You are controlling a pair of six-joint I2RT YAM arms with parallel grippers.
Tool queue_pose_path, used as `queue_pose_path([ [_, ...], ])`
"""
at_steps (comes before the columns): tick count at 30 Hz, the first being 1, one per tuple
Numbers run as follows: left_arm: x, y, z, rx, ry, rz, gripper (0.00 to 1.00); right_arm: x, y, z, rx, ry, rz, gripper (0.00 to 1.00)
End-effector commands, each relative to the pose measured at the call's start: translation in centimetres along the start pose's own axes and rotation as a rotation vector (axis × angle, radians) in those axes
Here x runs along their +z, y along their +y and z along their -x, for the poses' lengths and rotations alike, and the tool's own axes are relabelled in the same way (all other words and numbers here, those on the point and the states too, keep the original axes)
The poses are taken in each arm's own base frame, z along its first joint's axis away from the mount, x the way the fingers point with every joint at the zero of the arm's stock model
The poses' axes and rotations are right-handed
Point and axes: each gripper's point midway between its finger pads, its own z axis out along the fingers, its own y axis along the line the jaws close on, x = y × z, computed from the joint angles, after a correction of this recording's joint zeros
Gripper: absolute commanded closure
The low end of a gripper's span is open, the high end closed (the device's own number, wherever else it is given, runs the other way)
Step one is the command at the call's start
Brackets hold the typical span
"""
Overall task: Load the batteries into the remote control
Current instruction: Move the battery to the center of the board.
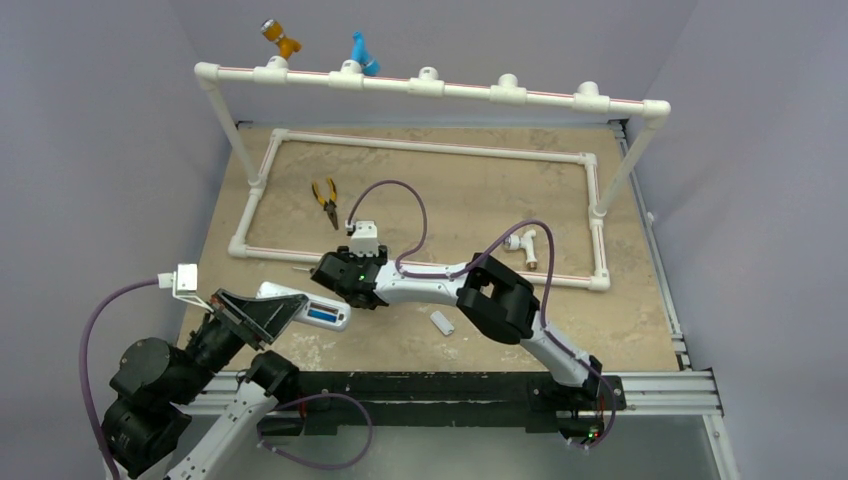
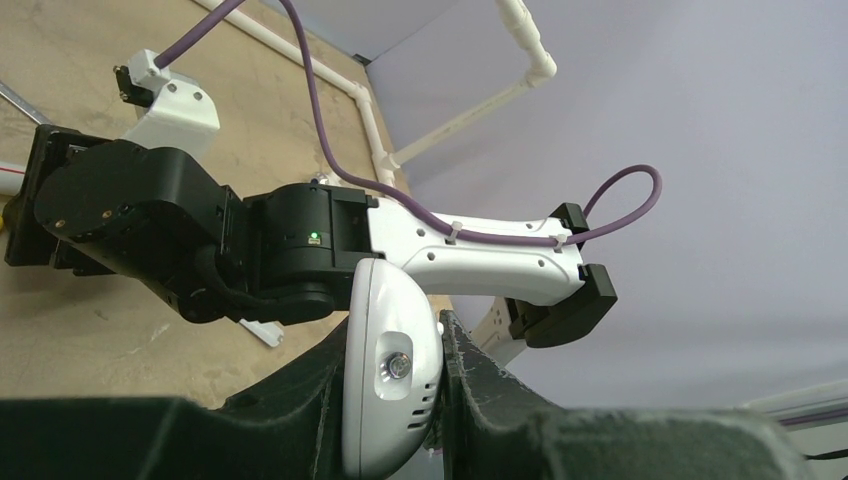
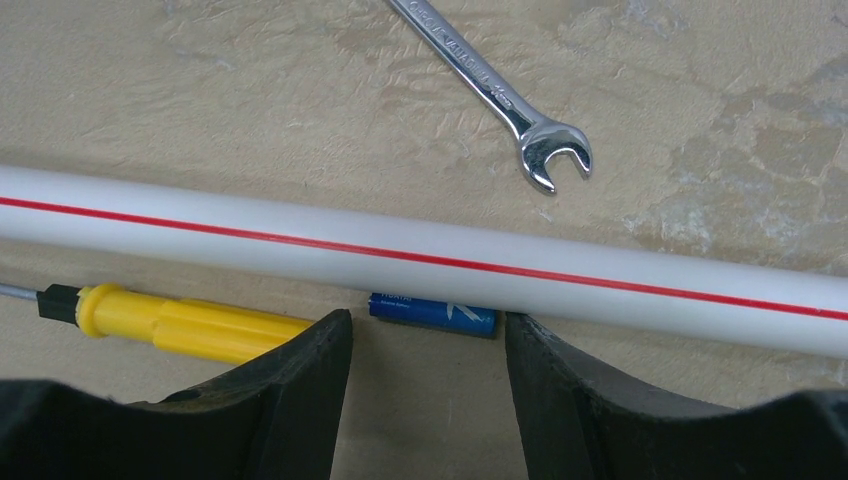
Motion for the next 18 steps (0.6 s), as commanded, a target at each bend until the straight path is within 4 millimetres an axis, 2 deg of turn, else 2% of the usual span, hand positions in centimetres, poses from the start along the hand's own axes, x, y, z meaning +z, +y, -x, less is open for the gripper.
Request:
queue_pose_path([
  [1, -0.6, -1.1, 0.7, 0.007, -0.031, -0.042, 1.00, 2.0, -1.4, 0.1, 0.000, -0.029, -0.081, 0.44],
  [7, -0.4, -1.1, 0.7, 0.004, -0.029, -0.040, 1.00, 2.7, -2.3, 0.0, 0.001, -0.017, -0.101, 0.45],
  [18, -0.3, -0.8, 0.6, 0.008, -0.027, -0.034, 1.00, 3.7, -2.9, -1.3, -0.020, 0.009, -0.117, 0.57],
])
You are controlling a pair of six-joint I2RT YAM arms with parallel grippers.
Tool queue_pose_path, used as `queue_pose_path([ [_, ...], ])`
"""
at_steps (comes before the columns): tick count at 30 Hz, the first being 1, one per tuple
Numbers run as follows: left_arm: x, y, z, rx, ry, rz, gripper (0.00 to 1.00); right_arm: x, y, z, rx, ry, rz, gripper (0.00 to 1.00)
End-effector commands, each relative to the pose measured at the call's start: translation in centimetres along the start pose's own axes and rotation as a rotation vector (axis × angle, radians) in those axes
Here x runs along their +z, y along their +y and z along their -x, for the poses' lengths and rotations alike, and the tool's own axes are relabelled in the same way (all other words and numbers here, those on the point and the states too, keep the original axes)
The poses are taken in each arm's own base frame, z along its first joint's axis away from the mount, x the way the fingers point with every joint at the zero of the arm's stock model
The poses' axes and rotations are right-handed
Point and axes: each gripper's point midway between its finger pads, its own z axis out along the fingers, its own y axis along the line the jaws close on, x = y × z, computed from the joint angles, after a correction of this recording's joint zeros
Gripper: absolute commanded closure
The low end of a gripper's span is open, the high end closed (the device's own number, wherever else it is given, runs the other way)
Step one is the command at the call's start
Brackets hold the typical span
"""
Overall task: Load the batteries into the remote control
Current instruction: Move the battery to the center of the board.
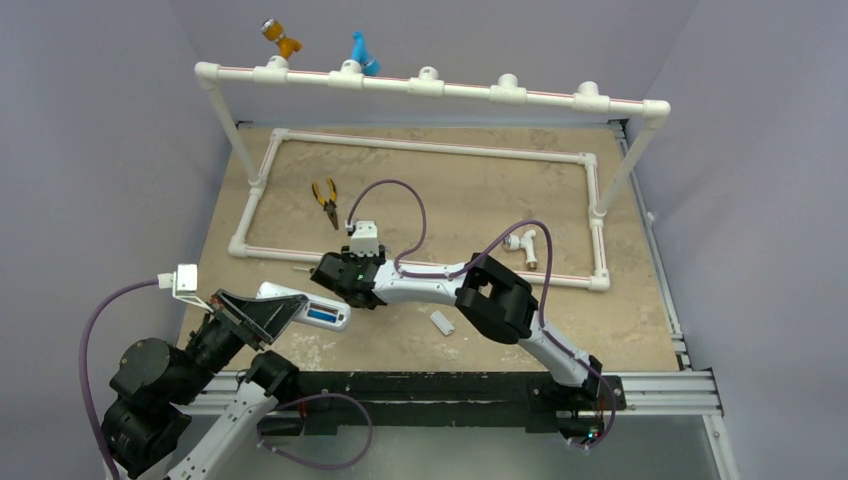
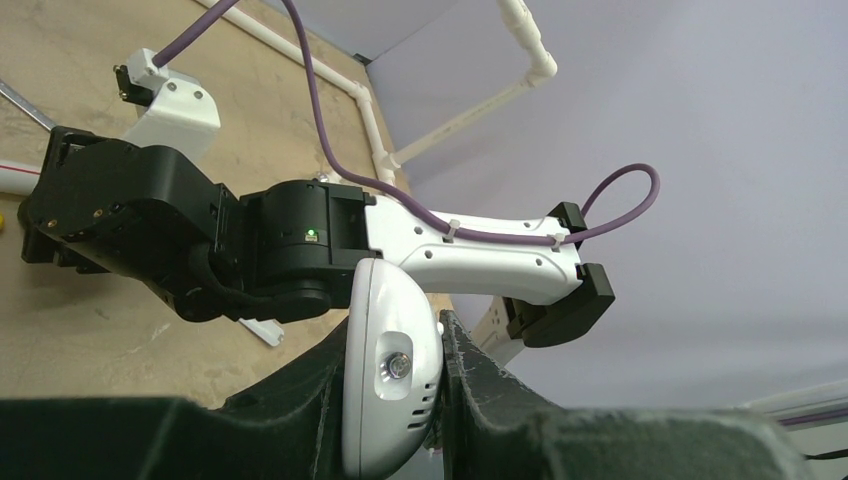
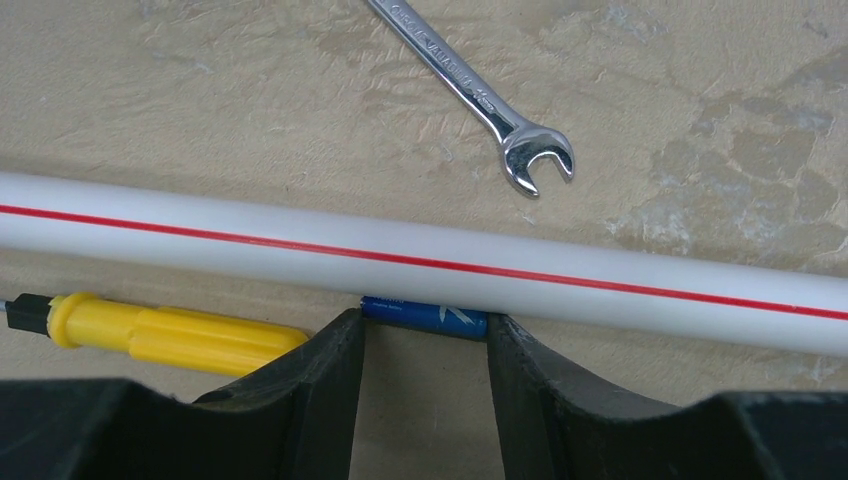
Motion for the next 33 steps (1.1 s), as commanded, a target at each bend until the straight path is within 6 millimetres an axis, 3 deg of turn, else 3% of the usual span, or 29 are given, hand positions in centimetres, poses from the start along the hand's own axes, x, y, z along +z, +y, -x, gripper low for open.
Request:
queue_pose_path([
  [1, -0.2, -0.7, 0.6, 0.008, -0.028, -0.031, 1.00, 3.7, -2.3, -1.4, 0.000, 0.014, -0.086, 0.58],
  [6, -0.2, -0.7, 0.5, 0.009, -0.027, -0.029, 1.00, 3.4, -3.2, -1.9, -0.009, 0.023, -0.101, 0.63],
  [20, 0.1, -0.6, 0.3, 0.002, -0.019, -0.037, 1.00, -1.0, -6.6, -0.8, -0.031, -0.047, -0.084, 0.66],
  [22, 0.1, -0.6, 0.3, 0.002, -0.019, -0.037, 1.00, -1.2, -6.1, -0.8, -0.014, -0.035, -0.054, 0.63],
  [26, 0.1, -0.6, 0.3, 0.002, -0.020, -0.039, 1.00, -0.8, -4.2, -1.3, -0.011, -0.005, -0.011, 0.45],
  [33, -0.4, -0.6, 0.4, 0.005, -0.027, -0.036, 1.00, -0.1, -0.6, -2.1, 0.031, 0.051, 0.064, 0.30],
])
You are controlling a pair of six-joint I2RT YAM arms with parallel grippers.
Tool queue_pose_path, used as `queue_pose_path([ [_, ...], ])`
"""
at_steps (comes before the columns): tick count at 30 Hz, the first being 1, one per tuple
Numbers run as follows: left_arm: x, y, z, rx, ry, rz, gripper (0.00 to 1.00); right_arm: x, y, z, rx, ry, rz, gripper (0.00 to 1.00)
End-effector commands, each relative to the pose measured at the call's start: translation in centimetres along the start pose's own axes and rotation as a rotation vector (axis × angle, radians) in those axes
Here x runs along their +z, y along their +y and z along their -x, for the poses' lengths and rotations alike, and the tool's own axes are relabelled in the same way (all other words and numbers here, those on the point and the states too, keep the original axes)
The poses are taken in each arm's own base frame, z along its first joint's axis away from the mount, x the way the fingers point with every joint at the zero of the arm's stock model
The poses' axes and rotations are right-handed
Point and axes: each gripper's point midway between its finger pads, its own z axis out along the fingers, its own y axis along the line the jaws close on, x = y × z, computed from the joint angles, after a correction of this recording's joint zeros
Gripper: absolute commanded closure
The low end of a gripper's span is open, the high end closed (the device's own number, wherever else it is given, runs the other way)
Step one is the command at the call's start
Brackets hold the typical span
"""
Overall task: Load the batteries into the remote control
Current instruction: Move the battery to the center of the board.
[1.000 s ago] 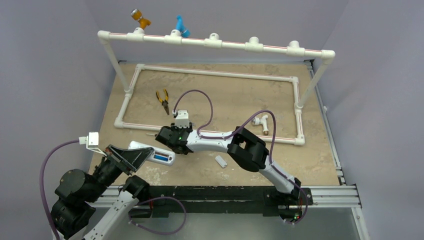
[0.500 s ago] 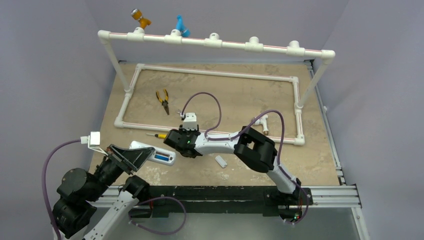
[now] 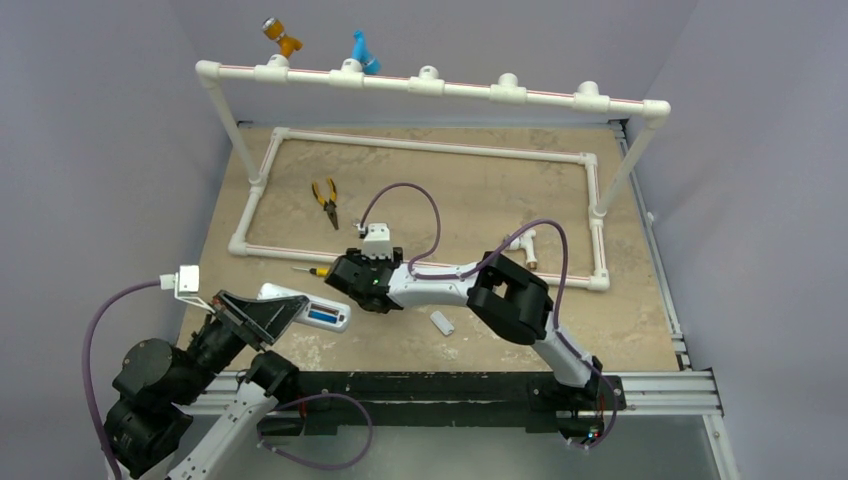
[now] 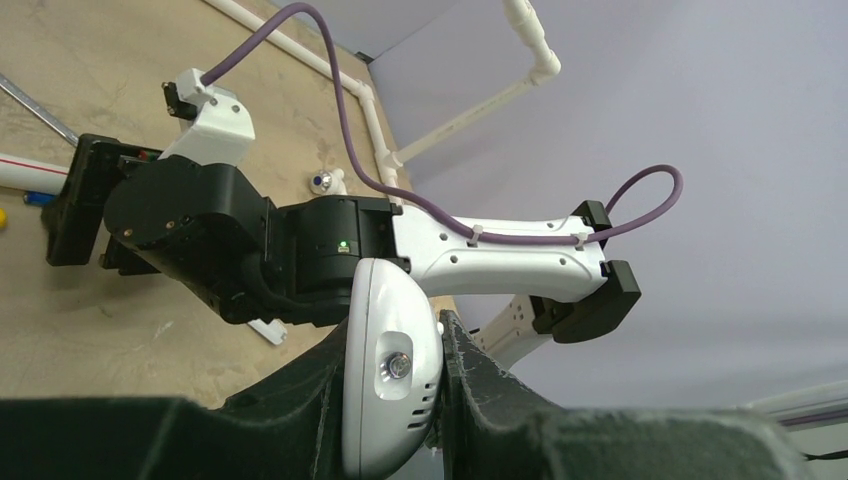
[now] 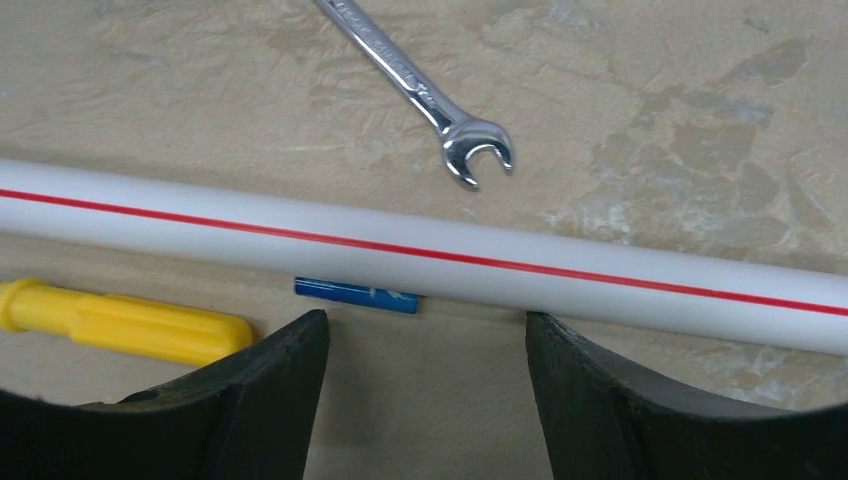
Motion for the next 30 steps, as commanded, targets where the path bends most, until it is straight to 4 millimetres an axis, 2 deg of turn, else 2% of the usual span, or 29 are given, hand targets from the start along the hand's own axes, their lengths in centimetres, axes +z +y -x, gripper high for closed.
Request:
queue_pose_path([
  [1, -0.5, -1.0, 0.6, 0.006, -0.027, -0.040, 1.00, 0.5, 2.6, -1.7, 0.036, 0.075, 0.067, 0.29],
  [6, -0.7, -1.1, 0.5, 0.005, -0.023, -0.041, 1.00, 1.3, 4.2, -1.8, 0.045, 0.079, 0.076, 0.27],
  [9, -1.1, -1.1, 0.6, 0.012, -0.025, -0.035, 1.00, 1.9, 4.3, -1.9, 0.051, 0.078, 0.035, 0.28],
  [13, -1.5, -1.2, 0.8, 0.019, -0.034, -0.033, 1.00, 3.1, 3.6, -2.0, 0.054, 0.064, -0.038, 0.32],
  [21, -1.9, -1.0, 0.7, 0.020, -0.031, -0.028, 1.00, 4.9, 0.7, -2.5, 0.073, 0.052, -0.138, 0.37],
  [30, -1.9, -0.9, 0.6, 0.021, -0.028, -0.028, 1.00, 5.3, -0.8, -2.9, 0.014, 0.035, -0.193, 0.49],
])
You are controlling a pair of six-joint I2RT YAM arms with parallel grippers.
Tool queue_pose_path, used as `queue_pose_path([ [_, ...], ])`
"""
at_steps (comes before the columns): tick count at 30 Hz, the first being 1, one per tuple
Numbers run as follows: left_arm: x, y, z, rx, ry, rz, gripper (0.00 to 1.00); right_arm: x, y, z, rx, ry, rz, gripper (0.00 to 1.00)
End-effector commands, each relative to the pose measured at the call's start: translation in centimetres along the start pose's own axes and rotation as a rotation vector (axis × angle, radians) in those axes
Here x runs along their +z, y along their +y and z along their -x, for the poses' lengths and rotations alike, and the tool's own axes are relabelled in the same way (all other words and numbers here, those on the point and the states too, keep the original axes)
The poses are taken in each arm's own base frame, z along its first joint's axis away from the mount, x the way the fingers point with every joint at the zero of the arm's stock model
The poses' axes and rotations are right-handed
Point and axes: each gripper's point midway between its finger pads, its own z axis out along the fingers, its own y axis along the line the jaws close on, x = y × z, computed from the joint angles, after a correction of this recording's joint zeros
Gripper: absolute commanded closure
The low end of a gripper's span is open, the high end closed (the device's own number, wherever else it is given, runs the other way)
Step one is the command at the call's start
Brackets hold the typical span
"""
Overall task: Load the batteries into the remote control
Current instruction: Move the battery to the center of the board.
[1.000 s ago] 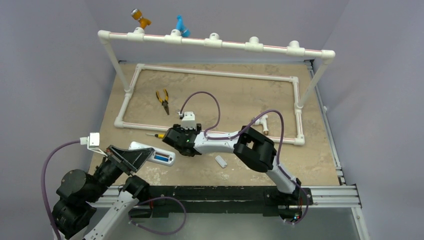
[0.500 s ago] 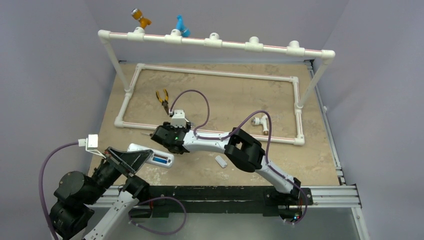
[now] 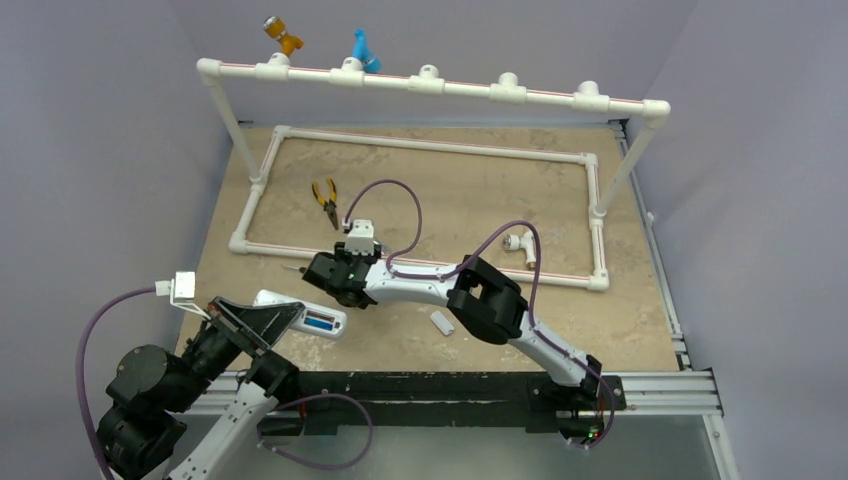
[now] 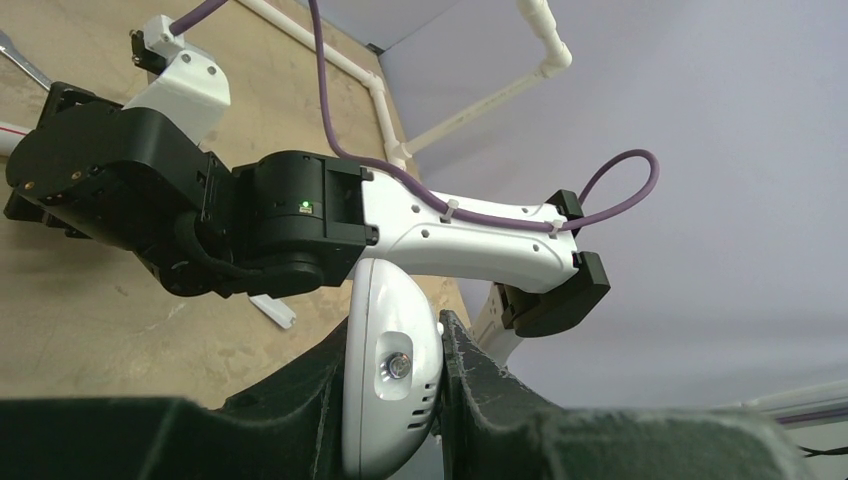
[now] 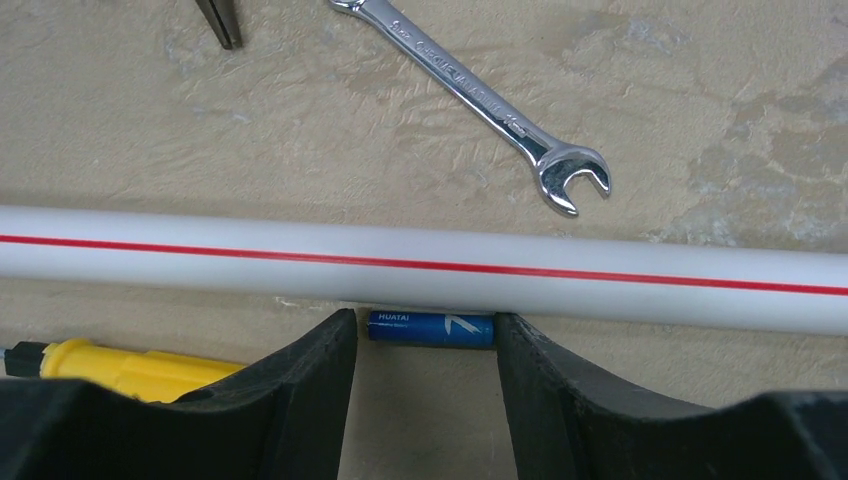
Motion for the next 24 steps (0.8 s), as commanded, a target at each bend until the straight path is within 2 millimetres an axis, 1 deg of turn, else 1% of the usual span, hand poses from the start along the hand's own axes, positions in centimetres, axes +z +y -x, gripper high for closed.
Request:
queue_pose_path([
  [1, -0.7, -1.2, 0.9, 0.021, -0.040, -0.048, 1.00, 4.1, -5.7, -3.5, -0.085, 0.042, -0.168, 0.49],
  [8, -0.7, -0.9, 0.7, 0.016, -0.040, -0.045, 1.00, 4.1, -7.8, -3.6, -0.153, 0.021, -0.234, 0.53],
  [11, -0.6, -0.9, 0.7, 0.017, -0.040, -0.044, 1.00, 3.7, -9.2, -3.8, -0.159, 0.023, -0.266, 0.55],
  [16, -0.4, -0.9, 0.6, 0.013, -0.034, -0.047, 1.00, 2.9, -11.1, -3.5, -0.163, 0.012, -0.299, 0.58],
  [17, -0.4, -0.9, 0.5, 0.013, -0.032, -0.048, 1.00, 2.6, -11.3, -3.1, -0.160, 0.003, -0.298, 0.59],
  [19, -0.4, -0.9, 0.6, 0.014, -0.034, -0.051, 1.00, 2.0, -11.5, -3.1, -0.153, 0.007, -0.284, 0.60],
  [24, -0.5, -1.0, 0.6, 0.011, -0.035, -0.056, 1.00, -0.7, -11.5, -3.1, -0.160, 0.004, -0.233, 0.60],
])
